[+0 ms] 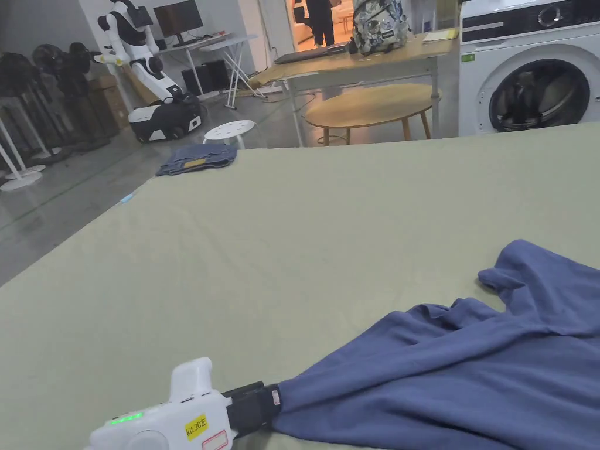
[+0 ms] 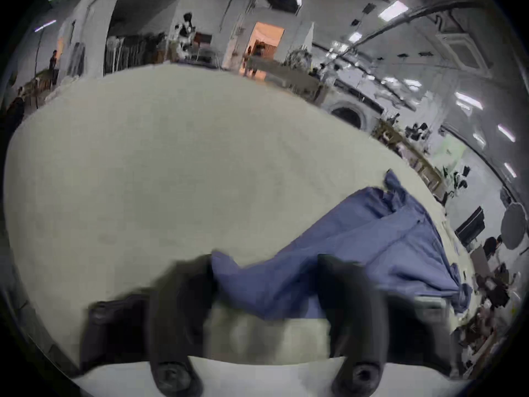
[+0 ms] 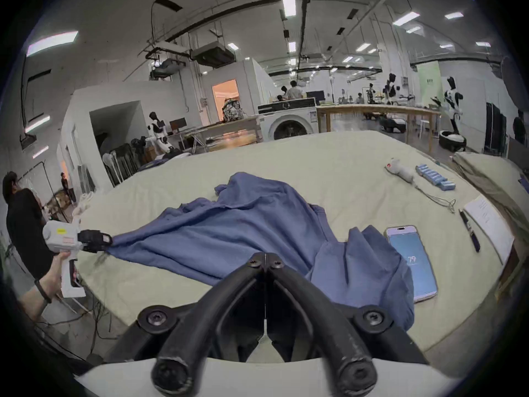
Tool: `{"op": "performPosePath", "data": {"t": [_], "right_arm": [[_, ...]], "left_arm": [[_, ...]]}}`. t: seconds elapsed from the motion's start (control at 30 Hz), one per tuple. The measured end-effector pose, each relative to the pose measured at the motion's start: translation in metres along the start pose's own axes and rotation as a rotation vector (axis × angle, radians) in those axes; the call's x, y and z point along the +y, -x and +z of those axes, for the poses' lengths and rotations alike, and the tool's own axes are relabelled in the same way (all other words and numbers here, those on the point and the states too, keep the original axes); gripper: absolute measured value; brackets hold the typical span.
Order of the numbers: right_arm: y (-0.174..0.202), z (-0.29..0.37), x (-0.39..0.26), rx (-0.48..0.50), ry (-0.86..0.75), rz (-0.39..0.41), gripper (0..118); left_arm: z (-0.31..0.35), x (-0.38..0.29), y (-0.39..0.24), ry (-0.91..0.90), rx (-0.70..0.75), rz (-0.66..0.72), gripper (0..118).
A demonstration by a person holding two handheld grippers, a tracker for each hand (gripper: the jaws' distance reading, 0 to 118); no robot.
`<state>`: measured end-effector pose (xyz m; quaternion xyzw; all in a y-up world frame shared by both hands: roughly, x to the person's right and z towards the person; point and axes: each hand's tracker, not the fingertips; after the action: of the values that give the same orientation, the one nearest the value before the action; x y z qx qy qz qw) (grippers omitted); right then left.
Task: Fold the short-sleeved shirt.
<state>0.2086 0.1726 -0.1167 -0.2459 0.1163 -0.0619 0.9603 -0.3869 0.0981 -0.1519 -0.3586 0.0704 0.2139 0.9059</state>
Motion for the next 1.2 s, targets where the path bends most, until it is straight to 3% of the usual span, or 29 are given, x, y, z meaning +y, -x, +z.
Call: {"op": "performPosePath", "data": {"t": [0.03, 0.3, 0.33, 0.43, 0.47, 0.53, 0.57, 0.63, 0.73, 0.77, 0.83, 0.87, 0.93, 1.07, 1.17, 1.2], "right_arm": [[-0.001, 0.001, 0.000, -0.009, 0.005, 0.011, 0], [0.000, -0.040, 0.048, 0.011, 0.012, 0.087, 4], [-0.004, -0.062, 0.068, 0.027, 0.036, 0.098, 9], [-0.011, -0.132, 0.119, 0.074, 0.140, 0.079, 59], [-0.011, -0.157, 0.131, 0.066, 0.185, 0.100, 66], [-0.014, -0.220, 0.153, 0.038, 0.311, 0.133, 67], [-0.017, -0.251, 0.158, 0.058, 0.368, 0.106, 68], [-0.018, -0.304, 0.163, 0.007, 0.460, 0.086, 69], [-0.021, -0.372, 0.154, -0.148, 0.546, 0.171, 68], [-0.025, -0.388, 0.146, -0.150, 0.586, 0.179, 61], [-0.025, -0.393, 0.140, -0.132, 0.586, 0.141, 60], [-0.022, -0.382, 0.146, -0.135, 0.554, 0.129, 45], [-0.019, -0.364, 0.147, -0.114, 0.530, 0.159, 0], [-0.025, -0.337, 0.156, -0.054, 0.477, 0.092, 0], [-0.020, -0.289, 0.181, -0.059, 0.366, 0.104, 0], [-0.017, -0.271, 0.191, -0.047, 0.329, 0.128, 0]], "left_arm": [[-0.007, -0.004, -0.004, 0.005, -0.027, 0.000, 12], [-0.019, -0.003, -0.023, 0.046, 0.067, -0.144, 6], [-0.021, -0.002, -0.027, 0.055, 0.084, -0.190, 6], [-0.021, -0.003, -0.036, 0.080, 0.114, -0.216, 6], [-0.022, -0.003, -0.038, 0.081, 0.120, -0.219, 6], [-0.021, -0.006, -0.039, 0.076, 0.131, -0.231, 6], [-0.020, -0.006, -0.038, 0.063, 0.151, -0.251, 6], [-0.020, -0.006, -0.038, 0.059, 0.150, -0.248, 6], [-0.015, -0.009, -0.044, 0.067, 0.139, -0.231, 6], [-0.014, -0.009, -0.046, 0.068, 0.143, -0.235, 6], [-0.013, -0.009, -0.050, 0.072, 0.151, -0.242, 6], [-0.014, -0.009, -0.051, 0.076, 0.155, -0.245, 6], [-0.014, -0.010, -0.051, 0.080, 0.162, -0.251, 6], [-0.010, -0.006, -0.039, 0.043, 0.100, -0.186, 6], [0.017, -0.003, -0.021, -0.148, -0.040, -0.073, 5], [0.028, 0.001, -0.024, -0.179, -0.002, -0.070, 5]]}}
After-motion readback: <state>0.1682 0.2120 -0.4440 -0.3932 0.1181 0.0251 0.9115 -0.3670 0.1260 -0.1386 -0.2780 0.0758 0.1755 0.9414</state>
